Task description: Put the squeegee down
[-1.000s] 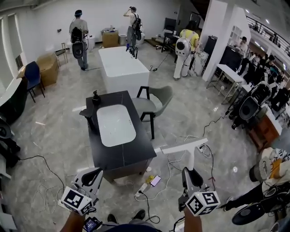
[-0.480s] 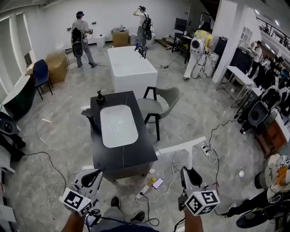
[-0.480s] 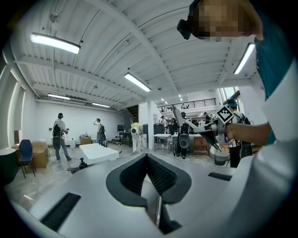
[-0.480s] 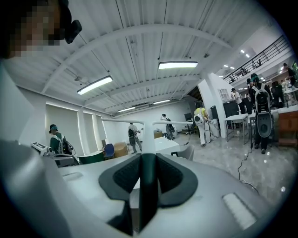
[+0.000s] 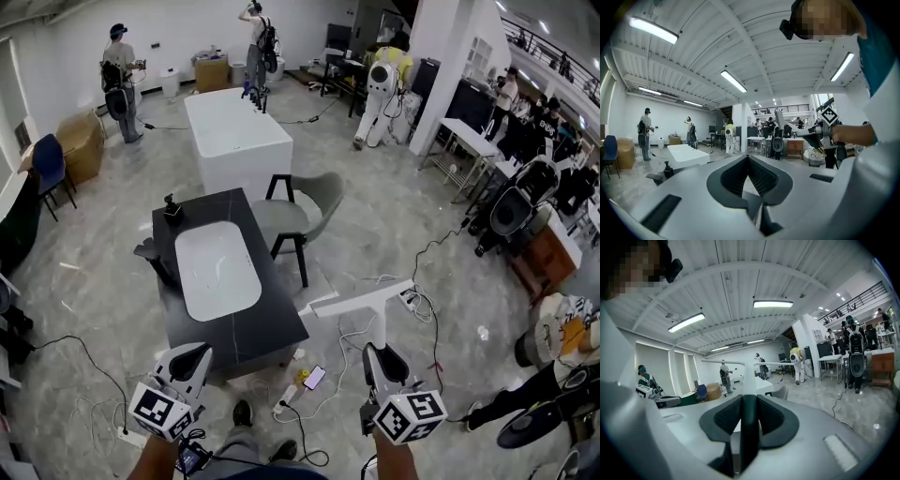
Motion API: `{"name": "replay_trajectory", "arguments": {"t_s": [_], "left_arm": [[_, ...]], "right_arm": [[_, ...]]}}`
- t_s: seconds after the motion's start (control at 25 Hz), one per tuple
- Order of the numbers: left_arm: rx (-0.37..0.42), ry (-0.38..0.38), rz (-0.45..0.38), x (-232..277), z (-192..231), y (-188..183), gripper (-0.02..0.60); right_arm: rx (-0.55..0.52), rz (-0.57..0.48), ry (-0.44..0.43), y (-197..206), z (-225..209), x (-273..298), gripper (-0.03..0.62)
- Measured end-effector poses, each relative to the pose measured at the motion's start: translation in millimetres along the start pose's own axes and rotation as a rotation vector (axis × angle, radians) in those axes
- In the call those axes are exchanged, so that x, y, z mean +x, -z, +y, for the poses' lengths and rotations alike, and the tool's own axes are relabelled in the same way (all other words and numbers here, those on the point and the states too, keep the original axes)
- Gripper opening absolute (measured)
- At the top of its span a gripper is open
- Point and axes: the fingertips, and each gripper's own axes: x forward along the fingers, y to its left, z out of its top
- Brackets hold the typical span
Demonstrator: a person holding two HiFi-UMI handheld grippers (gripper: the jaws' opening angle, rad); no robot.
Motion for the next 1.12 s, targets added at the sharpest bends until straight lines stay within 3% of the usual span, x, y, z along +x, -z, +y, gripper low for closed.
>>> {"name": "replay_trajectory", "arguments": {"t_s": [0.52, 1.12], "left_arm": [[-0.025, 0.054, 0.046, 66, 99, 25, 0.006], [-0.104, 0.03, 0.143, 100, 180, 102, 0.006]], "right_arm": [[0.032, 0.071, 0.039, 35, 15, 127, 0.103], [0.108, 0.223, 0.064, 125, 1, 260, 0.103]]}}
